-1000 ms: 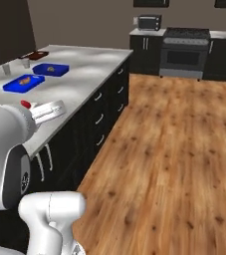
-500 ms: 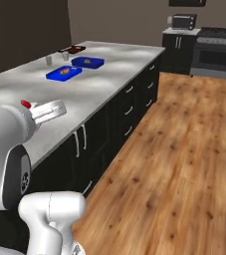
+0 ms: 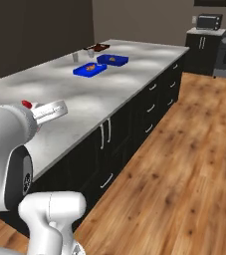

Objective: Take the cakes from the fridge and place them on the empty tray on the dining counter.

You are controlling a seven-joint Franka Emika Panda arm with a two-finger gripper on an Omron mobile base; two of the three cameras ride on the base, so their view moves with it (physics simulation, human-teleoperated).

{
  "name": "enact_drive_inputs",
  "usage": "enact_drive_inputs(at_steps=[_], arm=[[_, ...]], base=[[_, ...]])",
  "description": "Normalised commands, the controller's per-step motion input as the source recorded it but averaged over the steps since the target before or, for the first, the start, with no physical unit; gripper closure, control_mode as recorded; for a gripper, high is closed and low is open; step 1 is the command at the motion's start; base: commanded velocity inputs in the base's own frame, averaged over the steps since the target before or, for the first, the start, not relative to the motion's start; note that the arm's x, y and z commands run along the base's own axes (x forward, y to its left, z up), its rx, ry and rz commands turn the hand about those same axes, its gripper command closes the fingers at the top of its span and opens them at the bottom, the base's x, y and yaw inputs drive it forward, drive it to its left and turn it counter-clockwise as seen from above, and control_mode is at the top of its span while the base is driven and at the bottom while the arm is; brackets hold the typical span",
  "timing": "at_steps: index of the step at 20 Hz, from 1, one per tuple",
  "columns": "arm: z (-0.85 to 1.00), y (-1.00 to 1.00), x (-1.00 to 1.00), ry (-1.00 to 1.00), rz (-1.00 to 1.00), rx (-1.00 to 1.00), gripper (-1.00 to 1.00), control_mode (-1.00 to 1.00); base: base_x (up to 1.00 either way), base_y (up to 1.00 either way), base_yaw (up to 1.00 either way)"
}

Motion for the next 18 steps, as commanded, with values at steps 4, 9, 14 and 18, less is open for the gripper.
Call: enact_drive_inputs(at_steps=[4,9,14,18], arm=[[0.00,0.00,0.00,0.00,0.00,0.00,1.00,1.00],[0.00,0.00,0.00,0.00,0.00,0.00,1.00,1.00],[0.00,0.00,0.00,0.00,0.00,0.00,1.00,1.00],[0.00,0.00,0.00,0.00,0.00,0.00,1.00,1.00]], base=[[-0.10,0.84,0.13],[-0.20,1.00,0.09],[-0.26,1.00,0.06],[-0.06,1.00,0.00]])
